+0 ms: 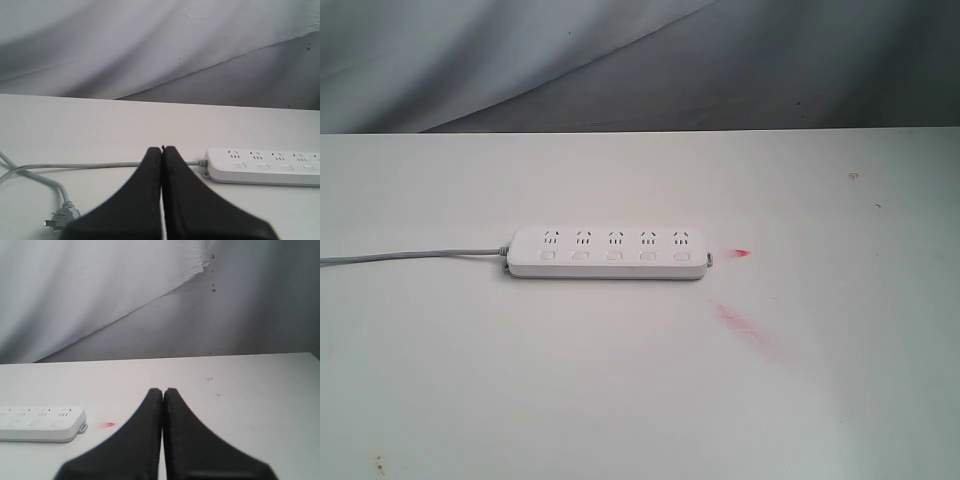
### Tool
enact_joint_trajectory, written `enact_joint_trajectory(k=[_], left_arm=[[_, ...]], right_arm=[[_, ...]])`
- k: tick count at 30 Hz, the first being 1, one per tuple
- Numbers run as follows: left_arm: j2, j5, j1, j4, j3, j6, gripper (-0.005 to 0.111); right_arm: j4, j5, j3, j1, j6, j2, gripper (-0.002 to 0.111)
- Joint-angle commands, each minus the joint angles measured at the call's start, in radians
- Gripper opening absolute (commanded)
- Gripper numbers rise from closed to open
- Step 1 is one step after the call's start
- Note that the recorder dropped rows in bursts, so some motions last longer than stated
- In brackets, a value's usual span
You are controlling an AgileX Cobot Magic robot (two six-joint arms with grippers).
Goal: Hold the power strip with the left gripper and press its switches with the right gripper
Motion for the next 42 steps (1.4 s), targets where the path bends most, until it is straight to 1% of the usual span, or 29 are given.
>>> enact_joint_trajectory(k=[1, 3, 6, 7, 12, 16, 24, 42], left_arm=[[-0.004, -0.002, 0.002, 0.003, 0.005, -0.003, 0.000], [-0.004, -0.002, 0.002, 0.003, 0.005, -0.003, 0.000], [-0.004, -0.002, 0.002, 0.003, 0.005, -0.003, 0.000], [-0.004, -0.002, 0.002, 0.003, 0.005, -0.003, 0.000], [-0.004, -0.002, 0.002, 0.003, 0.005, -0.003, 0.000], [-0.004, -0.002, 0.002, 0.003, 0.005, -0.003, 0.000], [-0.004, -0.002, 0.002, 0.003, 0.005, -0.003, 0.000], [-0.004, -0.002, 0.002, 0.003, 0.005, -0.003, 0.000]], right_arm=[[0.003, -0.014, 0.003, -0.006, -0.013, -0.002, 0.000], [0.003, -0.014, 0.003, -0.003, -0.013, -0.002, 0.000], [0.003, -0.018, 0.003, 0.054, -0.013, -0.002, 0.000], [0.003, -0.018, 0.003, 0.056, -0.013, -0.002, 0.000], [0.003, -0.018, 0.003, 0.021, -0.013, -0.002, 0.000], [0.003, -0.018, 0.003, 0.015, -0.013, -0.002, 0.000], [0.003, -0.018, 0.003, -0.066, -0.013, -0.002, 0.000], [0.003, -0.018, 0.003, -0.066, -0.013, -0.002, 0.000]])
